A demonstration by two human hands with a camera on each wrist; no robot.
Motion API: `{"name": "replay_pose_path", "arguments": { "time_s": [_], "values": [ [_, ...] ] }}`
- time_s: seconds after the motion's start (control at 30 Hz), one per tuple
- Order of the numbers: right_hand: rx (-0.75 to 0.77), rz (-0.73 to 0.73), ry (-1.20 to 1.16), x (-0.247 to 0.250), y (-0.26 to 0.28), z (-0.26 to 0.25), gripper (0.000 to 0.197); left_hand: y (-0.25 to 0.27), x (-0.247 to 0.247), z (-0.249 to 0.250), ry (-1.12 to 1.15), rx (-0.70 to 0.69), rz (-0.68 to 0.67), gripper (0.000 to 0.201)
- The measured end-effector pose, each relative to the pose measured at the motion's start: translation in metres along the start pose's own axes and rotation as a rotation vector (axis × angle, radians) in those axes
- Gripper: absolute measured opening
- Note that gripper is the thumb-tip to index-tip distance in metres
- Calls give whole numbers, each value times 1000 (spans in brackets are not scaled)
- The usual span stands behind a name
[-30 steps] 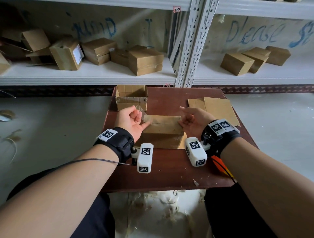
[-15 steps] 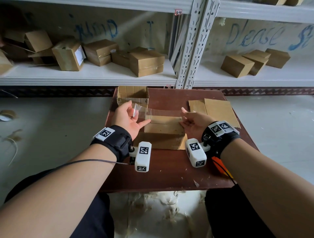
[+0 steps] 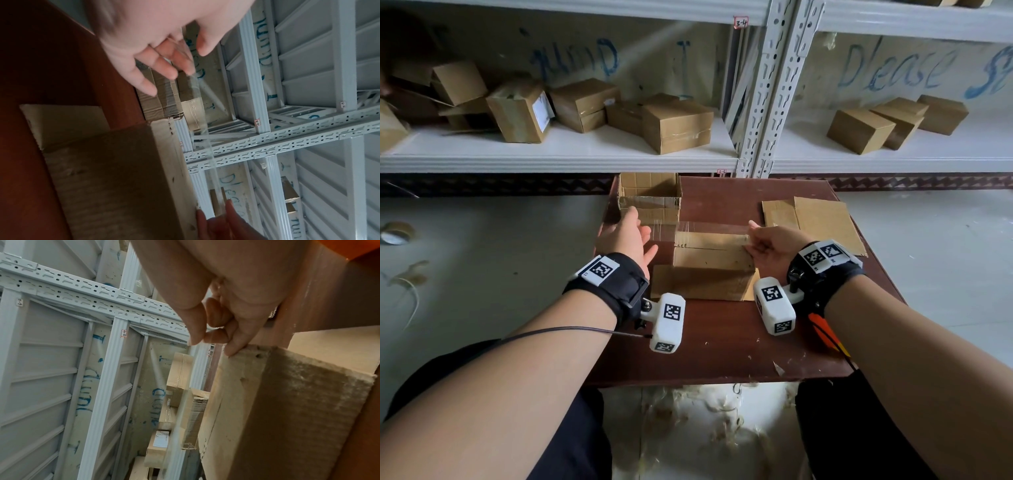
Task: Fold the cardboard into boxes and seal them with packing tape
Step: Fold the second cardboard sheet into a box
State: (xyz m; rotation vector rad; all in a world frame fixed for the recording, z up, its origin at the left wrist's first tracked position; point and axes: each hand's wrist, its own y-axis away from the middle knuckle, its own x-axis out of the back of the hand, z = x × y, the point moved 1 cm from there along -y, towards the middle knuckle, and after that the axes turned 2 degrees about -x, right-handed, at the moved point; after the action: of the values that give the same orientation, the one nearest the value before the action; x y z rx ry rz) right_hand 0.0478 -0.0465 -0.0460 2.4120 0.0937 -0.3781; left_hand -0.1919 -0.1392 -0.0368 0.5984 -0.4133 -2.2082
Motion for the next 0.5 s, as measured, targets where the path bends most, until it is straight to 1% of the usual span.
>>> {"name": "replay_pose_path", "arguments": {
  "time_s": [0.03, 0.07, 0.13, 0.17, 0.27, 0.4, 0.5],
  "values": [
    [6, 3, -1, 1, -3, 0, 20, -2, 1, -2, -53, -44, 40, 25],
    [14, 1, -2, 0, -2, 1, 20, -3, 1, -3, -112, -87, 73, 23],
    [14, 2, 15, -2, -2, 2, 10, -7, 2, -6, -216, -153, 120, 21],
    [17, 2, 20, -1, -4, 2, 10, -9, 3, -7, -254, -173, 140, 22],
    [12, -1, 28, -1, -4, 2, 24, -12, 6, -9, -325, -158, 153, 26],
    [23, 10, 75, -3, -3, 0, 32, -17, 8, -14, -368, -141, 120, 25],
    [23, 5, 73, -6, -1, 0, 33, -19, 10, -19, -377, -101, 88, 18]
  ]
}}
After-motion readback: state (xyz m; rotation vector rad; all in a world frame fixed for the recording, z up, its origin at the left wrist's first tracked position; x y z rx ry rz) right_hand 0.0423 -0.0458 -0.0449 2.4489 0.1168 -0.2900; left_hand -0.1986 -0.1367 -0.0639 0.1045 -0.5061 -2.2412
